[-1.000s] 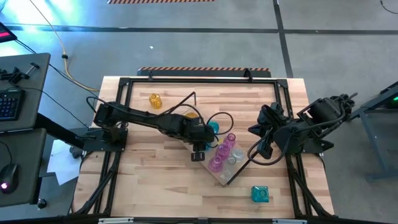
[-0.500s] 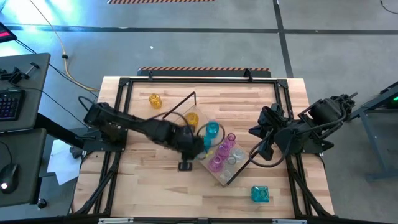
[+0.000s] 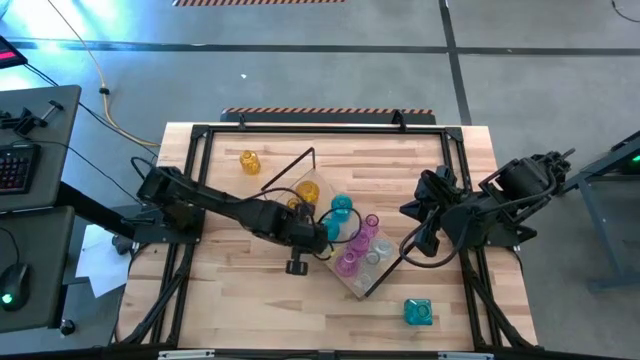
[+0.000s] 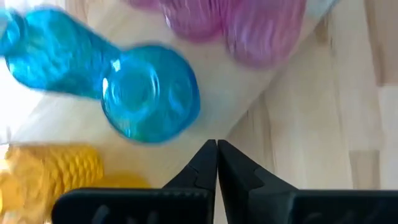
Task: Sort vases onto shelf
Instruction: Put the blue crystal vase on the shelf
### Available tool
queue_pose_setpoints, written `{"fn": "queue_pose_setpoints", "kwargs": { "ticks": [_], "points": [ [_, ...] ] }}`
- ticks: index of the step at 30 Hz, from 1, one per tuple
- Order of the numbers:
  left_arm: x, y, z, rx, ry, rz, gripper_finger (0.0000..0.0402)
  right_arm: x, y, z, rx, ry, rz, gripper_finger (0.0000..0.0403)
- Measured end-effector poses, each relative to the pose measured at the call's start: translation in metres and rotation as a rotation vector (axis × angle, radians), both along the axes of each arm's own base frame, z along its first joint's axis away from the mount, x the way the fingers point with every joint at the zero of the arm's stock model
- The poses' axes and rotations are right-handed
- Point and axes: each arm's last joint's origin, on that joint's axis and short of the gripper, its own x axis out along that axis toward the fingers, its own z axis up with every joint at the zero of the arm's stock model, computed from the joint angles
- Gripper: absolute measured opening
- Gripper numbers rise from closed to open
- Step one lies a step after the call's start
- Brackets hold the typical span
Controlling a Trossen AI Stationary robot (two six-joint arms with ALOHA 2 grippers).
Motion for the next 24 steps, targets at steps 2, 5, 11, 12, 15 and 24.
{"fn": "queue_pose_setpoints", "kwargs": {
  "ticks": [2, 5, 11, 12, 15, 24],
  "points": [
    [0.004, 0.002, -0.001, -0.015, -0.013, 0.003, 0.0001, 0.0, 0.0, 0.0, 0.001, -0.001, 0.0, 0.0],
    [0.007, 0.004, -0.006, -0.028, 0.001, 0.007, 0.0001, 0.0, 0.0, 0.0, 0.005, -0.004, -0.002, 0.0],
    [0.014, 0.004, -0.015, -0.043, 0.008, -0.01, 0.0001, 0.0, 0.001, 0.0, 0.006, -0.004, -0.001, 0.0],
    [0.013, 0.005, -0.017, -0.041, 0.027, -0.013, 0.0001, 0.0, 0.001, 0.0, 0.006, -0.005, -0.002, 0.0],
    [0.018, 0.006, -0.02, -0.045, 0.01, -0.008, 0.0, 0.0, 0.001, 0.0, 0.006, -0.005, -0.002, 0.0],
    [0.022, 0.019, -0.019, -0.039, 0.0, 0.021, 0.0, 0.0, 0.001, 0.0, 0.005, -0.004, 0.0, 0.0]
  ]
}}
